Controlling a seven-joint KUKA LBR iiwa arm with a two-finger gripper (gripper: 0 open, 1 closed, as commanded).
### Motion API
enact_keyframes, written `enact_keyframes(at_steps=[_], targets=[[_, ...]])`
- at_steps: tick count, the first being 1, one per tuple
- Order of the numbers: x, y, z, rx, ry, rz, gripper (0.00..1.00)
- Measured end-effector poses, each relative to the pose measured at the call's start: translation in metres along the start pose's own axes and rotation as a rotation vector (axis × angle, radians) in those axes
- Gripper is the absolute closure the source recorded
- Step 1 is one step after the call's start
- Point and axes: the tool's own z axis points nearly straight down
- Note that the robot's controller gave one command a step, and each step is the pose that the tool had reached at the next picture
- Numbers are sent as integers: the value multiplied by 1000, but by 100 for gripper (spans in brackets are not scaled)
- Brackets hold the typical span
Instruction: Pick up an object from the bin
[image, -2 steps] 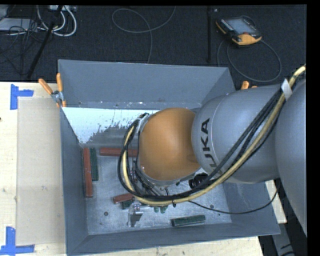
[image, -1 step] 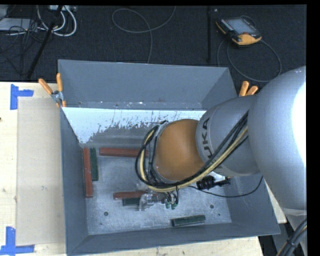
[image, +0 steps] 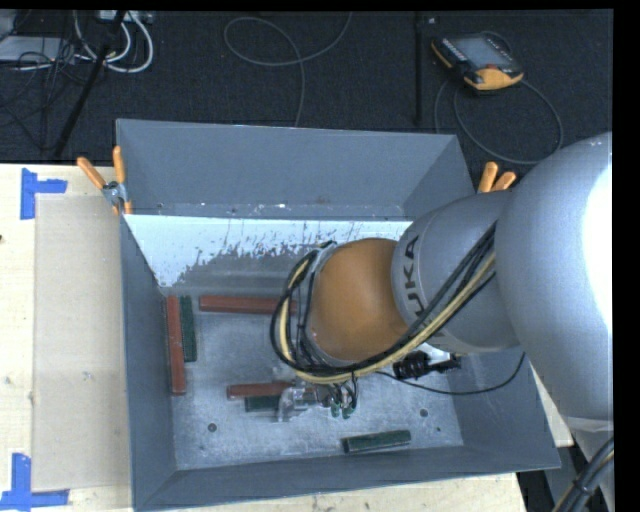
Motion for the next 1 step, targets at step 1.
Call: enact_keyframes(at_steps=[1], targets=[[6, 6, -193, 10, 23, 65, 100]])
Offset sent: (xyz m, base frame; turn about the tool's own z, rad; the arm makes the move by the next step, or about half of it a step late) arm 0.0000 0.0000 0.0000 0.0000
